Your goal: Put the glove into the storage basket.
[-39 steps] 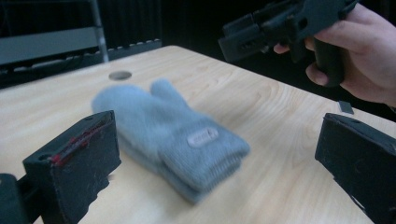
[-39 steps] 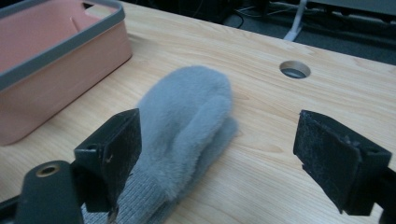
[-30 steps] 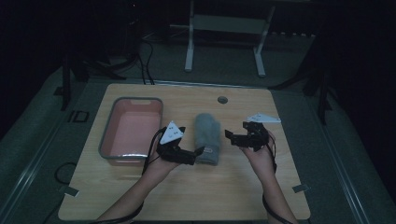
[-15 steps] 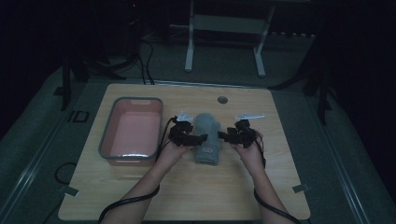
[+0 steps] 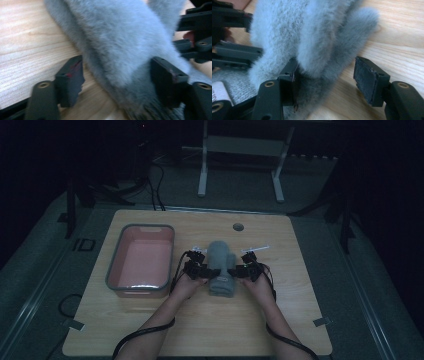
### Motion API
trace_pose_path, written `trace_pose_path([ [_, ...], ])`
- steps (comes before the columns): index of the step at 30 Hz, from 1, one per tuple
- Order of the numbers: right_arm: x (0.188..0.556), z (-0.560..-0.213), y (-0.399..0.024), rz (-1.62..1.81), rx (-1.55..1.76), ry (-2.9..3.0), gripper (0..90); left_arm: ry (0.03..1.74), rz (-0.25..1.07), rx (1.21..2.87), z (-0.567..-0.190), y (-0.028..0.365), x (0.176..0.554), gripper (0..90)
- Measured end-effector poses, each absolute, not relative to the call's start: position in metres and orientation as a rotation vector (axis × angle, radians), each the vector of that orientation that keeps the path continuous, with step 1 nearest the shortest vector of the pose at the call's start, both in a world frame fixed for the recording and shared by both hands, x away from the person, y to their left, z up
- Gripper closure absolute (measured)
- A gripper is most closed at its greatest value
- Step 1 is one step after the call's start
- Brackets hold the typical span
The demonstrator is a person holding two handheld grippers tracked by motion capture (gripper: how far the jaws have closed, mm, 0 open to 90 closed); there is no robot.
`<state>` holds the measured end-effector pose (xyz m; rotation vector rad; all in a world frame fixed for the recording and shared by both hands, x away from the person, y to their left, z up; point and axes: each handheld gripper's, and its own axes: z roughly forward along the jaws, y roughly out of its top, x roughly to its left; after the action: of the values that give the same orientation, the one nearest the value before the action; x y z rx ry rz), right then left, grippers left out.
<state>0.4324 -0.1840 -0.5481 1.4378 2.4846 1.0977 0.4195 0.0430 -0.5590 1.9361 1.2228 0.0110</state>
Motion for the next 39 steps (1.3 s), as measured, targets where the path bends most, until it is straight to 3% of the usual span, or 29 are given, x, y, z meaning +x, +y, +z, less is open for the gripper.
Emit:
trace_pose_path([
  [2,0.433,-0.548,-0.182,1.097,1.409,2.513,48.5,1.194,-0.025,1.949,-0.559,0.042,0.422,33.6],
  [6,0.431,-0.548,-0.180,1.138,1.393,2.549,72.8,1.129,-0.060,1.976,-0.558,0.040,0.423,57.9],
  [9,0.424,-0.545,-0.174,1.093,1.361,2.513,77.7,1.116,-0.056,1.981,-0.555,0.038,0.421,71.5],
  [12,0.420,-0.545,-0.174,1.113,1.354,2.482,78.9,1.110,-0.065,1.959,-0.556,0.041,0.420,76.4],
  [20,0.411,-0.530,-0.174,1.143,1.347,2.446,80.6,1.079,-0.048,1.952,-0.535,0.044,0.414,79.9],
  [39,0.402,-0.452,-0.154,1.257,1.236,2.398,81.0,1.014,0.043,1.927,-0.457,0.073,0.405,80.1],
])
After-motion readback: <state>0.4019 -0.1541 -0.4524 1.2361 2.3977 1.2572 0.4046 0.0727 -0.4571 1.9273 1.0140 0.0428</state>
